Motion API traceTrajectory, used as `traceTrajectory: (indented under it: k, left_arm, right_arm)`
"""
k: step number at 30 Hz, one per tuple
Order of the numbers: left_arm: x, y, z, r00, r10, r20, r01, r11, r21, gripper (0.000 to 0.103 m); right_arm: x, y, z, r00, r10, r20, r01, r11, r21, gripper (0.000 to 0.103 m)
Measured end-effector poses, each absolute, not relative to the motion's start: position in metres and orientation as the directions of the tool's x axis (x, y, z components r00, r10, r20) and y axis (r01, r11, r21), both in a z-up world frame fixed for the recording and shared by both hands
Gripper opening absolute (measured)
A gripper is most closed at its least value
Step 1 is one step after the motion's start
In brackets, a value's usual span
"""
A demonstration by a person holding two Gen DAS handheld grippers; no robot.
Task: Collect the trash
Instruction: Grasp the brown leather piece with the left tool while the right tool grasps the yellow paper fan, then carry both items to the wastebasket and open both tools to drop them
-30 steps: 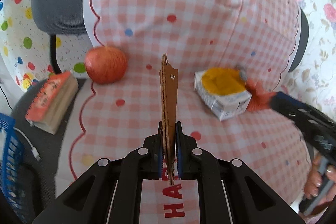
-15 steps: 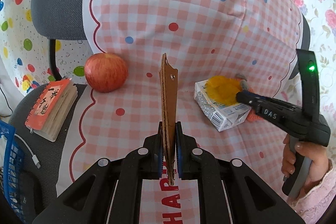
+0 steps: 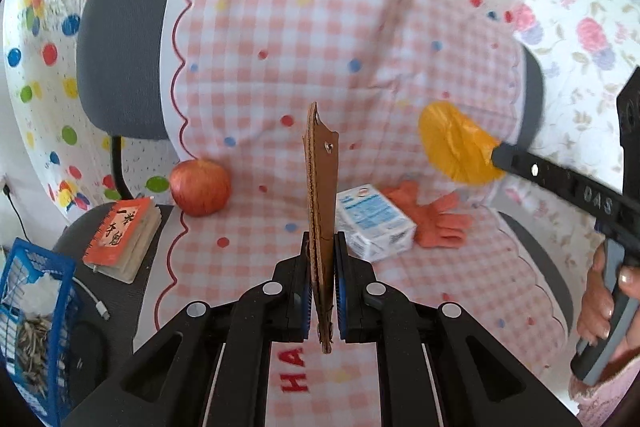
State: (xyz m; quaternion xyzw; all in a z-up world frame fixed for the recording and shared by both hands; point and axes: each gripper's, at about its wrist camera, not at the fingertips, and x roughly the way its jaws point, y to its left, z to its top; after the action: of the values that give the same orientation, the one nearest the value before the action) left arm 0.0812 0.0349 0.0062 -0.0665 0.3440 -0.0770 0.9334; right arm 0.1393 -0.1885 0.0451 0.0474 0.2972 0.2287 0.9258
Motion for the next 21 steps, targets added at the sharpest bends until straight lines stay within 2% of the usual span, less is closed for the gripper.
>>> traceTrajectory:
  k: [8,21]
  left_arm:
    - [0.031,0.013,0.006,0.747,-0.228,-0.625,0.147,0.973,-0.180,0.010]
    - [-0.066,-0.082,-0.029,0.686,-0.320,-0.653,0.294,0.943,-0.154,0.010]
  right_arm:
    - [0.056,-0.207,0.034,0.749,0.406,-0.523,-0.371,0.912,0.177,0.002]
    - [-0.057,-0.273,-0.015,0.783,0.231,-0.578,-0.178,0.973,0.147,0.002]
